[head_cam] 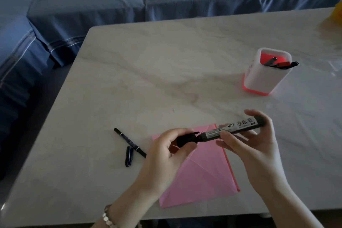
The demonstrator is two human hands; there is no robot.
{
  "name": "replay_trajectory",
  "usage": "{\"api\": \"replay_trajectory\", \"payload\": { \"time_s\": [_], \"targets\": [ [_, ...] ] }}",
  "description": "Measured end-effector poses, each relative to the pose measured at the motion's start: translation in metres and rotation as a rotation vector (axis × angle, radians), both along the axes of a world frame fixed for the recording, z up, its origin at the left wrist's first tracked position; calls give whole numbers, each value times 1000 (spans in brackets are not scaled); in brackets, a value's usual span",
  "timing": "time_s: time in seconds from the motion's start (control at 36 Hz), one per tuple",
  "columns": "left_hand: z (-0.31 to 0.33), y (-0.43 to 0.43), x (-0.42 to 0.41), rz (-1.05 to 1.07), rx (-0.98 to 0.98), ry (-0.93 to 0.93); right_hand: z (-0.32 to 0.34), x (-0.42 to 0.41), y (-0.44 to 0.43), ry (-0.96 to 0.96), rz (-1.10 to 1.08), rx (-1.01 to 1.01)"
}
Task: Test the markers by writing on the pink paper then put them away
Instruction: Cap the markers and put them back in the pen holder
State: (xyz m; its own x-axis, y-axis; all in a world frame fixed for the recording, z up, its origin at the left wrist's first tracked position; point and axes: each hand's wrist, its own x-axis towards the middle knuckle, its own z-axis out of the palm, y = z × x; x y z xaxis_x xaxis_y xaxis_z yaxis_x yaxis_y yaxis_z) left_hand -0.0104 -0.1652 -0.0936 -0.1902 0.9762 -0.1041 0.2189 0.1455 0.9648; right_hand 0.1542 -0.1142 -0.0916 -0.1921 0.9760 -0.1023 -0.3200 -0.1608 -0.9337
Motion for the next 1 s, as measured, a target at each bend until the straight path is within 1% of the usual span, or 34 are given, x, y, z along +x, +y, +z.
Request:
{"api": "replay_trajectory", "payload": {
  "time_s": [0.11,0.31,0.44,0.67,0.78,0.86,0.92,1.0],
  "targets": [
    [2,-1,-5,-45,-4,-2,3,4,3,79,29,-37],
    [1,-5,-14,-123,7,24,3,11,8,60,158,-144],
    [-2,-7,-16,-97,19,6,1,11,8,73,143,-153],
    [1,-8,-11,-155,33,-30,-2,7,3,79,157,-192],
    [0,-10,-14,-225,4,23,4,14,5,-19,271,-223],
    [0,-12,-15,-311,-21,97,11,20,9,-188,378,-213],
    [2,-14,-13,-341,-23,128,14,22,12,-316,416,-165],
    [6,-13,-10,-357,-31,98,23,22,15,-423,454,-109]
  ]
}}
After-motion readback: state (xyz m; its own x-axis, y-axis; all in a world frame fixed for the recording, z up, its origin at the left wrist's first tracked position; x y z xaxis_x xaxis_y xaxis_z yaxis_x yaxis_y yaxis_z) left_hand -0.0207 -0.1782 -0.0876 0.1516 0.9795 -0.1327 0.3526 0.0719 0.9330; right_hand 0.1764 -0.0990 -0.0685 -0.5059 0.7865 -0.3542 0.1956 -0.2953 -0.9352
